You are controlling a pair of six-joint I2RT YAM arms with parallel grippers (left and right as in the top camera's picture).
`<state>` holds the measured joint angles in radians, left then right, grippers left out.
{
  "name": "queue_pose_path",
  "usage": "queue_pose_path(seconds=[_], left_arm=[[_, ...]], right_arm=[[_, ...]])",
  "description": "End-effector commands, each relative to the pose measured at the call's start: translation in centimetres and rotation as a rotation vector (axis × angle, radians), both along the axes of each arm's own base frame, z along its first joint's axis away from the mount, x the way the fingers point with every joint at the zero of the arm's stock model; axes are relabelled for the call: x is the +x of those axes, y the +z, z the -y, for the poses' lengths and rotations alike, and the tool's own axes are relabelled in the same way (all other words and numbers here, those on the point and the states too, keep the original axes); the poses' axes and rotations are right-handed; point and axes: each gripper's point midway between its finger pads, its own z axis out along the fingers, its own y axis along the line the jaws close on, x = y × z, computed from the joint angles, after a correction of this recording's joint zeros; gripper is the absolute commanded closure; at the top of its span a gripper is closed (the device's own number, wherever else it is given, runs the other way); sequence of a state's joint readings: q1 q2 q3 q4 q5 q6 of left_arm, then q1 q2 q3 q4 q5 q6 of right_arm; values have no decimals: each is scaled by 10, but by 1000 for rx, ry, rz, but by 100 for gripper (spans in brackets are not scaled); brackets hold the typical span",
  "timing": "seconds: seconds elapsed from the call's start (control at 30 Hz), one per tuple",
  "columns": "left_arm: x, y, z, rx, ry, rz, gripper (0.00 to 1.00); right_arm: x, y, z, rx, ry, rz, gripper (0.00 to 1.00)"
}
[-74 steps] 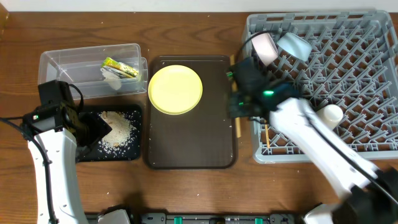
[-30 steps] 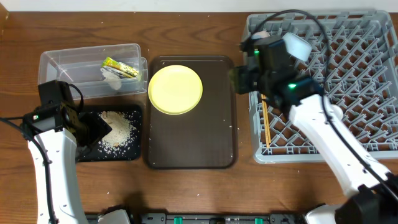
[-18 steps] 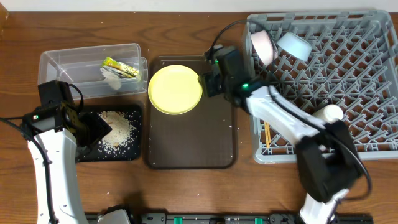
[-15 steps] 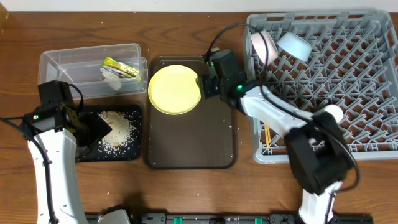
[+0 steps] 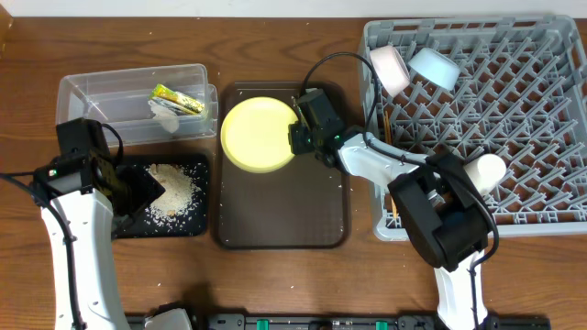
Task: Sort waste into correct bins and load items into the dishwasher rack
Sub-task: 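Reach the right gripper to the yellow plate's edge and grasp it, then lift the yellow plate and stand it upright in the rack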
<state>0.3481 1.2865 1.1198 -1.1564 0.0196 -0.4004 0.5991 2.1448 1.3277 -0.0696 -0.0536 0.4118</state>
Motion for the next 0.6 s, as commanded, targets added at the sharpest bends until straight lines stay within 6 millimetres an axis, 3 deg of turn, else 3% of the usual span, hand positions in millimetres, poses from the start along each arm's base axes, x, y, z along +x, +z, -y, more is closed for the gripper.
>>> queue_pose_path(seconds=[0.0,0.2,0.4,0.57], left_arm=[[-2,2,-1,1,14,2,19],[-2,2,-1,1,15,2,19],[-2,2,-1,1,15,2,19],[-2,2,-1,1,15,2,19]], right_arm=[[-3,-2,4,-13,-10,-19,99],[9,43,40,-42,-55,21,99],[13,125,94,-134,-86,153,99],[0,193,152,-252,-111,268,99]])
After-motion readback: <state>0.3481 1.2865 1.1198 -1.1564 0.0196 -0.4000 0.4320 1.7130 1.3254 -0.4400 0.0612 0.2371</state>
